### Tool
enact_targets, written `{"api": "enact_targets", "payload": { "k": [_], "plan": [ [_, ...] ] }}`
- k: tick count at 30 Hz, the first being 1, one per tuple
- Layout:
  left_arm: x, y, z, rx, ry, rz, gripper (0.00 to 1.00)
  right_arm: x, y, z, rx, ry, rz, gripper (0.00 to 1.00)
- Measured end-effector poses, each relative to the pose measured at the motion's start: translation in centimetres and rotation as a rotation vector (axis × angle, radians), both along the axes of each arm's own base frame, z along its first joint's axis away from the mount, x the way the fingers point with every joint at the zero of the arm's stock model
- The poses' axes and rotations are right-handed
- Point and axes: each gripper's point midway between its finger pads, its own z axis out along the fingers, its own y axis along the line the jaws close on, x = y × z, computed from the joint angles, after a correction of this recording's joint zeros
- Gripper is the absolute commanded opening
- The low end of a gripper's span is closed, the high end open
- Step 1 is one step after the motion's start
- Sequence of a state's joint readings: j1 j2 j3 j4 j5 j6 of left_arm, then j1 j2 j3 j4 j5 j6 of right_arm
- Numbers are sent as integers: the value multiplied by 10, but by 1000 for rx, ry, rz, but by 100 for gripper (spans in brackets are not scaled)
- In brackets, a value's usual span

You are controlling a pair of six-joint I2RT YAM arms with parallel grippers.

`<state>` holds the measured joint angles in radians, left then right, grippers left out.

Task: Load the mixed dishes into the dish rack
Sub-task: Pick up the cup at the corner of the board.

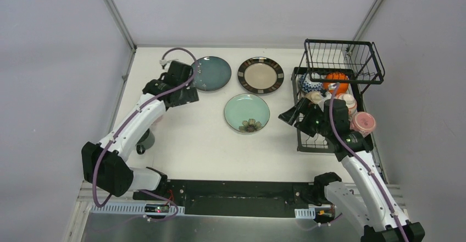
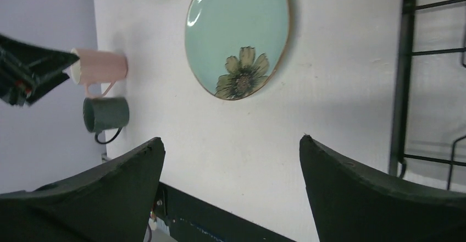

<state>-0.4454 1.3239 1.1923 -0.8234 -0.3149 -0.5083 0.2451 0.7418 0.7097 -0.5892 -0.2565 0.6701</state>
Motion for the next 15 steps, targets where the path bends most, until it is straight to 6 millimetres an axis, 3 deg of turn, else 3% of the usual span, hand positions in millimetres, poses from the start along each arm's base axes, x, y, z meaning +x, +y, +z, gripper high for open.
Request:
{"api": "enact_targets", "payload": {
  "k": [3,7,15],
  "plan": [
    [12,40,7,54,-30,135,85,-5,17,6,22,-31,79,95],
    [33,77,12,105,-34,246,78,-9,31,4,37,-55,144,95],
    [70,131,-16,189,78,335,75,-13,36,4,48,-76,184,96]
  ]
}}
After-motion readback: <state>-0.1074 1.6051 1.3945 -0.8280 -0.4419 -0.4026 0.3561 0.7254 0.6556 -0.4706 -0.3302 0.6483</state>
